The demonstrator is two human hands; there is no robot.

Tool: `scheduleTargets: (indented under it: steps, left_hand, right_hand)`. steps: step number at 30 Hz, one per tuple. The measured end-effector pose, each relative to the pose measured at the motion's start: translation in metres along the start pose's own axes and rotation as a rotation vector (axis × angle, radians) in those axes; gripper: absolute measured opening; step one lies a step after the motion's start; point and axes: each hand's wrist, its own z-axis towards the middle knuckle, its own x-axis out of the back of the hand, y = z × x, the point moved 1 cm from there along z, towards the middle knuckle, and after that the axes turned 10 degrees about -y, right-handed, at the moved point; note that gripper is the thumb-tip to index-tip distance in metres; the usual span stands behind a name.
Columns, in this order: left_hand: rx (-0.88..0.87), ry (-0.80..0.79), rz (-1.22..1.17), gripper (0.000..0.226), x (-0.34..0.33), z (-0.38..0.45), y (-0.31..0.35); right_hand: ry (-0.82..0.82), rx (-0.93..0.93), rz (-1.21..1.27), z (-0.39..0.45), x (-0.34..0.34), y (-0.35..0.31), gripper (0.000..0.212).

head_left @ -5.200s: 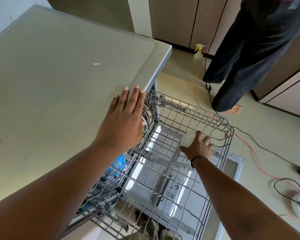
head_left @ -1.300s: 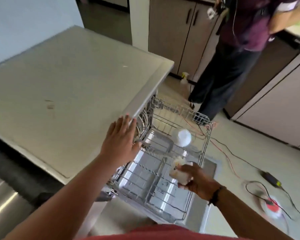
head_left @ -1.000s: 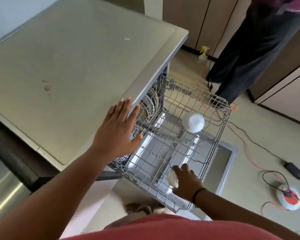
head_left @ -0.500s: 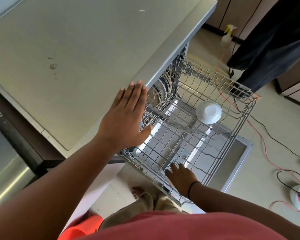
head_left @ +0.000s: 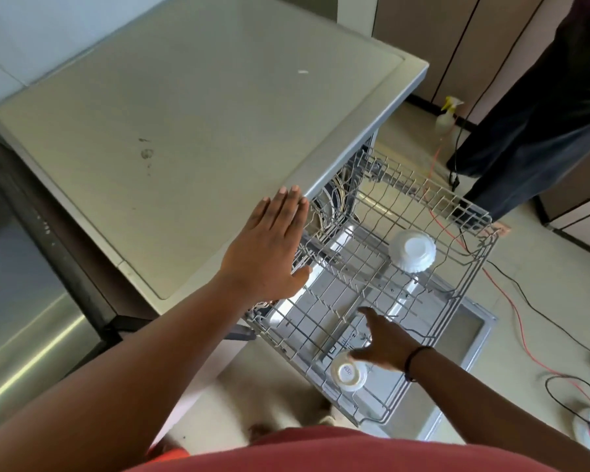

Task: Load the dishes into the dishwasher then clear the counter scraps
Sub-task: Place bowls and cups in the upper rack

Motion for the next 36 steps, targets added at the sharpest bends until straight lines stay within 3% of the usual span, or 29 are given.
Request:
scheduleTargets:
  steps: [7,14,25,29,33,36]
  left_hand:
    - [-0.088,0.020,-0.154,0.083,-0.003,-0.013,-0.012]
    - [0.051,-0.021,-0.235,0.082,-0.034,-0.098,-0.053]
    - [0.377,0.088,-0.303,0.064,-0.092,-0.331,-0.171]
    - [0.528,0.062,-0.322,0.065,-0.117,-0.387,-0.214]
    - [0.513,0.146,-0.373,0.069,-0.128,-0.407,-0.225]
    - [0.472,0.205,-0.444,0.070,-0.131,-0.407,-0.228]
  right_hand:
    - [0.394,0.089,0.179,-0.049,0.078,-0.070,0.060]
    - [0.655,0.342,0.006,-0.081,0.080,-0.200,0.039]
    - [0.533,0.644,-0.241,-0.062,-0.032,-0.433,0.037]
    - [0.395,0.708,-0.340,-0.043,-0.086,-0.504,0.040]
    - [0.268,0.726,-0.436,-0.027,-0.133,-0.565,0.050]
    - [0.212,0.728,-0.461,-0.018,-0.160,-0.603,0.074]
